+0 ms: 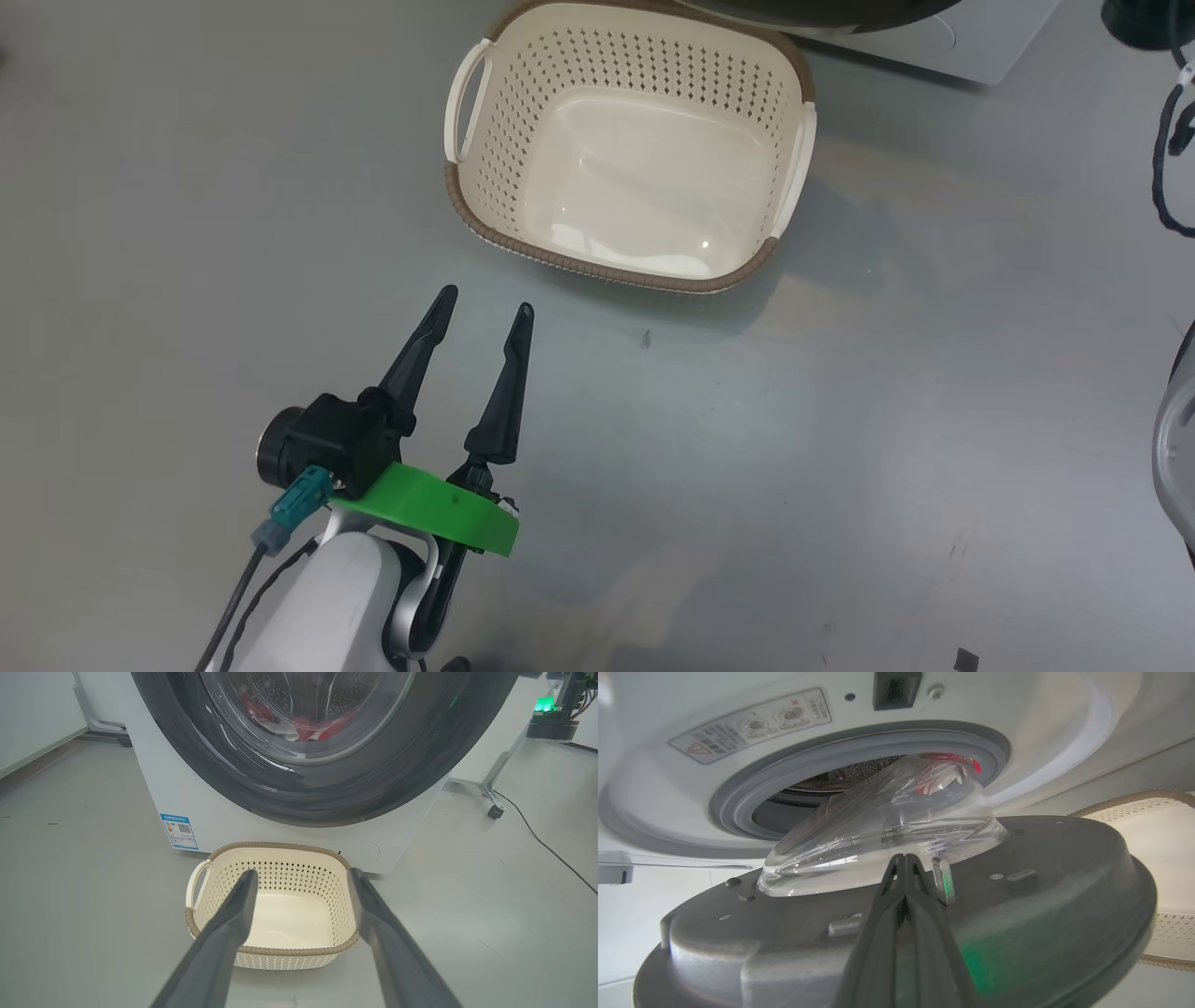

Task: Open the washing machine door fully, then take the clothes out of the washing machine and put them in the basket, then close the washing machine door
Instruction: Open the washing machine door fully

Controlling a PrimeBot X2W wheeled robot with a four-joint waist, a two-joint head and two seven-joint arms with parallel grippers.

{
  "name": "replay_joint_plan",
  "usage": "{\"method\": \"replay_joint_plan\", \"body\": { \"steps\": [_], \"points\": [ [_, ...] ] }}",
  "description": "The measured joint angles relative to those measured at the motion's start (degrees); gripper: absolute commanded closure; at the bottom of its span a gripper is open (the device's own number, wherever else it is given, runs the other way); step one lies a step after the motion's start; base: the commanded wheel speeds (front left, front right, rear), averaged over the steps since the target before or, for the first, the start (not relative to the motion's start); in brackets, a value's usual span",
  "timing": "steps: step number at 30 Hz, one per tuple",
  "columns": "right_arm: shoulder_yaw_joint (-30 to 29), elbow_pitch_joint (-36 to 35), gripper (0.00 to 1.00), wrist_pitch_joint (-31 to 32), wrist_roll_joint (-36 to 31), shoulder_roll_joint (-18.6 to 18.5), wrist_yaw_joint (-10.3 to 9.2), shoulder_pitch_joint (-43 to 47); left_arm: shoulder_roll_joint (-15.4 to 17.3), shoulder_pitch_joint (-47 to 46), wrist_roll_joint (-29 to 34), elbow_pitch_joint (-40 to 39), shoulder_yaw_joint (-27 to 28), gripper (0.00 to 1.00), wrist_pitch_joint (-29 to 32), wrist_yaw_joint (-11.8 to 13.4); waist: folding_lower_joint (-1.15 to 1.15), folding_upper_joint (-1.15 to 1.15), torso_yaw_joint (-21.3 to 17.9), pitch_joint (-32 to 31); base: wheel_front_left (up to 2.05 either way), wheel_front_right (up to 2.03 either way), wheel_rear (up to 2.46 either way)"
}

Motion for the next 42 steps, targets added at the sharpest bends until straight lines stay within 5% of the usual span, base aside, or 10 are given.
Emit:
{"method": "replay_joint_plan", "body": {
  "steps": [24,31,37,42],
  "points": [
    [1.1,1.4,1.00,1.2,1.0,1.1,1.10,3.4,0.0,0.2,1.1,0.4,0.0,0.00,0.0,0.1,0.00,0.00,-1.3,-3.9,0.00,0.00,0.00],
    [2.6,0.4,1.00,-2.6,-1.9,0.6,5.47,5.1,0.0,0.2,1.2,0.8,0.1,0.00,0.0,0.1,0.00,0.00,-1.7,-5.1,0.00,0.00,0.00],
    [8.8,-2.3,1.00,-7.7,-10.9,-3.4,12.73,8.1,0.0,0.4,2.1,1.0,0.9,0.00,0.0,0.1,0.00,0.00,-2.2,-7.0,0.00,0.00,0.00],
    [14.3,-4.9,1.00,-12.1,-17.6,-4.9,14.12,12.0,0.0,0.8,2.5,1.4,1.8,0.00,0.0,0.5,0.00,0.00,-3.2,-8.9,0.00,0.00,0.00]
  ]
}}
